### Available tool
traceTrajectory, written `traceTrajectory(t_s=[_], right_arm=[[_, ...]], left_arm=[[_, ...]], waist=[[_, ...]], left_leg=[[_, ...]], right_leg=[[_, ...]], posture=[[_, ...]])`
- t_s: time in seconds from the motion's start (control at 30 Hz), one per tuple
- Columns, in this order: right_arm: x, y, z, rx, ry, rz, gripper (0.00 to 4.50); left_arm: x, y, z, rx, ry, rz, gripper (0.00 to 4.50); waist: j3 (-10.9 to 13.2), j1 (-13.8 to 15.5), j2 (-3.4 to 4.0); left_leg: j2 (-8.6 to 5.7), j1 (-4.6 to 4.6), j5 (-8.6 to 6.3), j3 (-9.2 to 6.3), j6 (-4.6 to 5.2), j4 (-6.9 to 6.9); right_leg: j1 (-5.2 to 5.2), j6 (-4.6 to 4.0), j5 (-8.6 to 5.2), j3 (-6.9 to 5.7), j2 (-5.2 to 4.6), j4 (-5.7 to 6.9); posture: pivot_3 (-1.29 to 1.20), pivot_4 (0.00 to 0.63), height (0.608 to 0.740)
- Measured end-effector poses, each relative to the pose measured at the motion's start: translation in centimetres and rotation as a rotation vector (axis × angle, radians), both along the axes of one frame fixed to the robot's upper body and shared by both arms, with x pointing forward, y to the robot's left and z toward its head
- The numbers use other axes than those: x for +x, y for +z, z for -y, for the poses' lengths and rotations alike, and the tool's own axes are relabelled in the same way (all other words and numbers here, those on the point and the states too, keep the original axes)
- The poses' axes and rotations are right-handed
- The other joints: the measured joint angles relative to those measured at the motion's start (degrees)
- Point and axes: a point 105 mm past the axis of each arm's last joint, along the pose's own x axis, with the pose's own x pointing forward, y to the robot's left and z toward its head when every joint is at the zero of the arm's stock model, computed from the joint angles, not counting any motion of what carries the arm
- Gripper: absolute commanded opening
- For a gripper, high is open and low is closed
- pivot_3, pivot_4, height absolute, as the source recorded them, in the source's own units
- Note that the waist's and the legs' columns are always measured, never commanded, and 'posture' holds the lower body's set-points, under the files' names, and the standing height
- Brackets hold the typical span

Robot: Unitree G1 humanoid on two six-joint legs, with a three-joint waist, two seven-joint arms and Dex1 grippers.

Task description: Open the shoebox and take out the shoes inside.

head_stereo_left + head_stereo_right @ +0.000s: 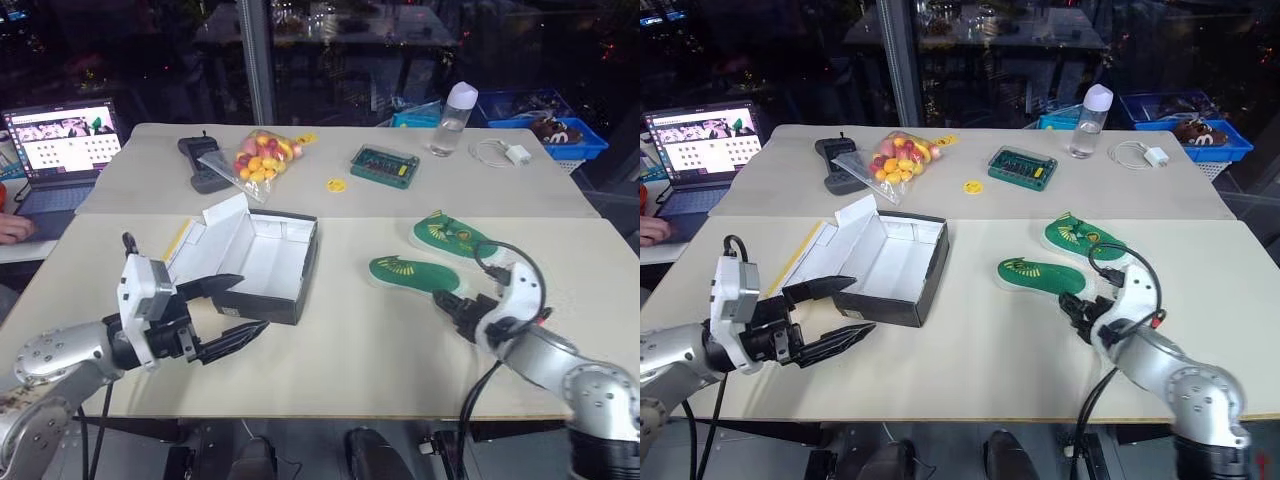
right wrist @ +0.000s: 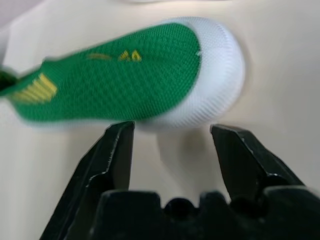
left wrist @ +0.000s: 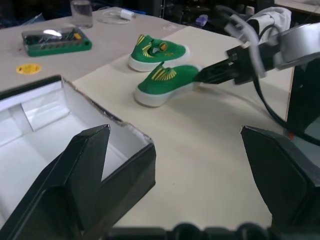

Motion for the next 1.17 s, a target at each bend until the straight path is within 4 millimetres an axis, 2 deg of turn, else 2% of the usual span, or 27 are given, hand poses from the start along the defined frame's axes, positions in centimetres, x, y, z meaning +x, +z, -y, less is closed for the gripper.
traceTrajectory(t_s=[0.07, 0.13, 0.2, 0.33, 0.43, 0.53, 0.6, 0.67, 0.7, 0.77, 0.9, 1.17], right_arm=[[-0.6, 0.3, 0.4, -0.017, 0.049, -0.008, 3.03], [-1.8, 1.0, 0.8, -0.068, 0.154, 0.001, 3.03], [-2.0, 1.6, 0.9, -0.11, 0.19, 0.035, 3.03], [-0.2, 4.1, 1.6, -0.447, 0.072, 0.295, 3.03], [0.3, 4.2, 0.7, -0.627, 0.021, 0.413, 3.03], [0.6, 3.9, 0.2, -0.708, -0.055, 0.484, 3.03], [0.9, 3.5, 0.4, -0.721, -0.135, 0.502, 3.03], [1.2, 3.1, 1.2, -0.756, -0.168, 0.491, 3.03], [1.6, 3.0, 1.9, -0.786, -0.191, 0.486, 3.03], [2.0, 3.1, 2.4, -0.814, -0.2, 0.495, 3.03], [2.3, 3.3, 2.9, -0.836, -0.195, 0.511, 3.03], [2.6, 3.0, 2.7, -0.832, -0.176, 0.511, 3.03]], left_arm=[[0.3, -0.4, -0.4, -0.01, 0.032, -0.01, 4.5], [1.2, -1.1, -1.3, -0.052, 0.154, -0.013, 4.5], [1.8, -1.7, -2.0, -0.072, 0.24, -0.019, 4.5], [3.6, -1.8, -5.1, -0.128, 0.529, 0.027, 4.5], [4.3, -1.7, -6.9, -0.152, 0.672, 0.058, 4.5], [4.5, -2.3, -8.2, -0.16, 0.763, 0.07, 4.5], [4.6, -3.0, -10.3, -0.147, 0.872, 0.077, 4.5], [4.3, -3.7, -12.3, -0.145, 0.952, 0.073, 4.5], [3.9, -4.1, -14.1, -0.147, 1.013, 0.066, 4.5], [3.4, -4.5, -15.8, -0.151, 1.072, 0.061, 4.5], [3.2, -4.8, -16.8, -0.147, 1.092, 0.065, 4.5], [3.7, -4.5, -16.6, -0.159, 1.067, 0.084, 4.5]], waist=[[0.0, 0.02, -0.01], [0.0, 0.0, -0.05], [0.01, -0.01, -0.19], [-0.05, 0.05, -0.3], [-0.13, 0.43, -0.46], [-0.16, 0.86, -0.5], [-0.19, 0.93, -0.55], [-0.18, 0.91, -0.55], [-0.19, 0.83, -0.56], [-0.19, 0.88, -0.56], [-0.2, 1.25, -0.58], [-0.24, 0.99, -0.64]], left_leg=[[0.01, 0.02, 0.0, 0.01, 0.0, 0.0], [0.01, 0.13, 0.0, 0.03, 0.0, 0.03], [0.03, 0.18, 0.0, 0.02, 0.0, 0.09], [0.0, 0.16, -0.01, 0.04, -0.03, 0.31], [-0.05, 0.14, -0.01, 0.05, -0.04, 0.31], [-0.13, 0.08, -0.01, 0.09, -0.05, 0.29], [-0.12, 0.03, -0.02, 0.09, -0.06, 0.25], [-0.12, -0.01, -0.03, 0.09, -0.06, 0.25], [-0.12, 0.0, -0.03, 0.1, -0.06, 0.26], [-0.11, 0.02, -0.02, 0.1, -0.06, 0.27], [-0.12, 0.06, -0.02, 0.1, -0.06, 0.32], [-0.1, 0.08, -0.02, 0.1, -0.06, 0.32]], right_leg=[[0.01, 0.0, 0.0, 0.02, 0.01, 0.0], [0.1, 0.03, 0.02, 0.06, 0.01, 0.02], [0.15, 0.06, 0.04, 0.05, 0.04, 0.04], [0.14, 0.14, 0.09, 0.09, 0.02, -0.03], [0.16, 0.15, 0.1, 0.11, -0.02, -0.09], [0.14, 0.19, 0.13, 0.15, -0.1, -0.11], [0.12, 0.24, 0.16, 0.14, -0.09, -0.13], [0.1, 0.27, 0.18, 0.14, -0.09, -0.14], [0.1, 0.26, 0.17, 0.14, -0.1, -0.13], [0.12, 0.23, 0.16, 0.13, -0.09, -0.11], [0.19, 0.22, 0.15, 0.12, -0.1, -0.09], [0.18, 0.24, 0.17, 0.12, -0.09, 0.0]], posture=[[0.0, 0.15, 0.712], [0.0, 0.15, 0.712], [0.0, 0.15, 0.712], [0.0, 0.15, 0.712], [0.0, 0.15, 0.712], [0.0, 0.15, 0.712], [0.0, 0.15, 0.712], [0.0, 0.15, 0.712], [0.0, 0.15, 0.712], [0.0, 0.15, 0.712], [0.0, 0.15, 0.712], [0.0, 0.15, 0.712]])
